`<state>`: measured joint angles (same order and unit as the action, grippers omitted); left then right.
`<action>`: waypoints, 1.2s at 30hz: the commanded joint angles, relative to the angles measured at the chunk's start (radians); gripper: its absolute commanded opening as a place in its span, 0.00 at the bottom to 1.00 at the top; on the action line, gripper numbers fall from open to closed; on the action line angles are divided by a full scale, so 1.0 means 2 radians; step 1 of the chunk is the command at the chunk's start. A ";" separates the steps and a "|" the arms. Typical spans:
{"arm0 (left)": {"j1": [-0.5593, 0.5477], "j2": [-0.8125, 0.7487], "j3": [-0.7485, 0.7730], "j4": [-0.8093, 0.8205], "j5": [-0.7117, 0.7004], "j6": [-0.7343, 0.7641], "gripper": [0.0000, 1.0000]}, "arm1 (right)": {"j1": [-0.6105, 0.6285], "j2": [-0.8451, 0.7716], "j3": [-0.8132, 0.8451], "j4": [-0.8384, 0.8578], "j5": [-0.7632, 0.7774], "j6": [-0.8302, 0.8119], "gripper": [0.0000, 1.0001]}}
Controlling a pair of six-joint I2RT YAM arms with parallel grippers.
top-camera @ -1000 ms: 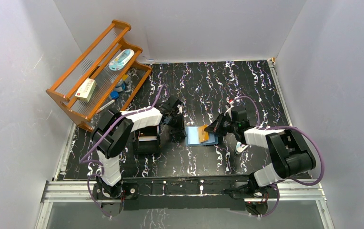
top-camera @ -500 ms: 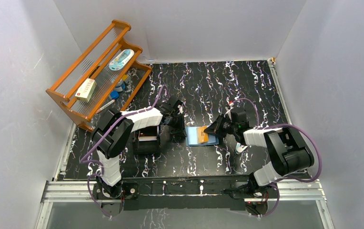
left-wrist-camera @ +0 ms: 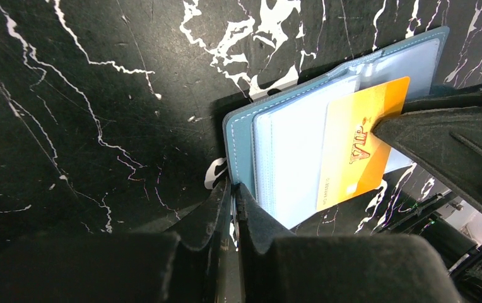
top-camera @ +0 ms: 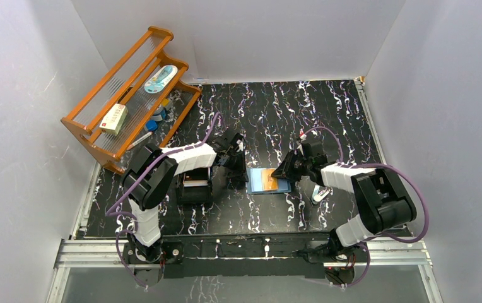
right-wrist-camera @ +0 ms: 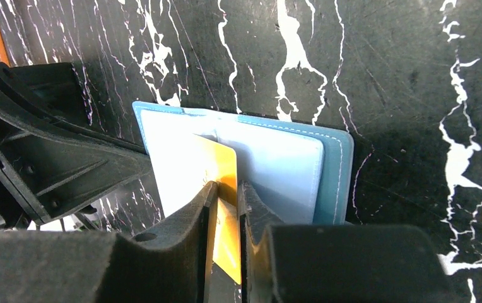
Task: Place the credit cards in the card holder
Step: Insert the credit card into the card holder.
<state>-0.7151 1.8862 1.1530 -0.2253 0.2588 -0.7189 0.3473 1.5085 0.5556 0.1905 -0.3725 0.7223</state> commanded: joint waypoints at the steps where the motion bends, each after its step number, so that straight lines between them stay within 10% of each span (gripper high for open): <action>1: -0.007 0.001 -0.007 -0.010 -0.009 -0.002 0.07 | 0.011 -0.010 0.017 -0.032 0.019 -0.007 0.24; 16: -0.016 -0.002 -0.008 -0.005 0.001 -0.011 0.07 | 0.076 -0.005 -0.001 0.034 0.061 0.109 0.31; 24: -0.016 -0.004 -0.019 -0.026 -0.022 -0.018 0.05 | 0.072 -0.049 0.050 -0.109 0.132 0.016 0.27; 36: -0.019 -0.008 -0.031 -0.032 -0.028 -0.026 0.05 | 0.068 -0.040 0.031 -0.104 0.076 -0.028 0.33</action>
<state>-0.7353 1.8809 1.1320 -0.2062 0.2428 -0.7753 0.4904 1.4265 0.5999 -0.0021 -0.1841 0.7319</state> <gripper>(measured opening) 0.051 0.304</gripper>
